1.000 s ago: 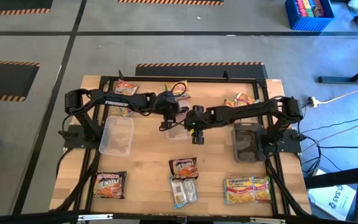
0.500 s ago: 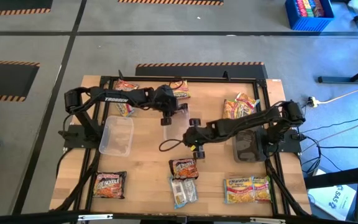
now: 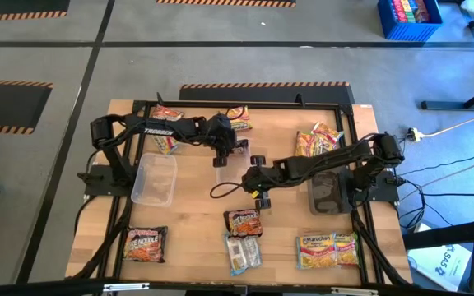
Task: Sort Maruchan noodles
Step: Put the black noodle pack into the right transparent bin
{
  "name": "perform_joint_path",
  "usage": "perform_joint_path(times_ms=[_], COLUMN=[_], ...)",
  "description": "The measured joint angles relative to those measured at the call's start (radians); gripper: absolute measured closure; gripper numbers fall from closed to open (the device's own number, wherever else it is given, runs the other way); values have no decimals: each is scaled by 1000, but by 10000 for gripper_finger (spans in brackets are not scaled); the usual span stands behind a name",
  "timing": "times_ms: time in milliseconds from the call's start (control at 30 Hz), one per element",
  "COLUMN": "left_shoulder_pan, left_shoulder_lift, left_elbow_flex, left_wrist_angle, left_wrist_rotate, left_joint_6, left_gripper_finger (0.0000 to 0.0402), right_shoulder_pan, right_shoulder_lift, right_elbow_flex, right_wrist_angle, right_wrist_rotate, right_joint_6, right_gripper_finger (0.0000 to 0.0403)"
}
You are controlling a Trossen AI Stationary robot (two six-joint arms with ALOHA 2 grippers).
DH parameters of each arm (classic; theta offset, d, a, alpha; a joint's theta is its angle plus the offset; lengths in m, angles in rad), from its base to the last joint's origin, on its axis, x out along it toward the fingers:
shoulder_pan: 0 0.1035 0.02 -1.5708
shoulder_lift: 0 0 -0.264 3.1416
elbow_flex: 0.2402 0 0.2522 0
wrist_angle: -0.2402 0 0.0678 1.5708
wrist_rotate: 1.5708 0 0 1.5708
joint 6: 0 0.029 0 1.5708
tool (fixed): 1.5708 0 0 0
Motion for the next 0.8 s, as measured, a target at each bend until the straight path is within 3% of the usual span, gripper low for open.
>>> perform_joint_path(times_ms=[300, 467, 800], left_shoulder_pan=[0, 2, -10], left_shoulder_lift=[-16, -51, -66], left_elbow_flex=[-2, -2, -2], left_wrist_angle=[-12, -11, -16], left_wrist_rotate=[-32, -110, -100], left_joint_6=[-28, -30, -32], left_gripper_finger=[192, 192, 191], right_shoulder_pan=[0, 0, 0], right_shoulder_lift=[0, 0, 0], right_elbow_flex=[0, 0, 0], right_wrist_angle=[-3, -5, -7], right_wrist_rotate=[0, 0, 1], right_joint_6=[0, 0, -1], right_gripper_finger=[205, 205, 205])
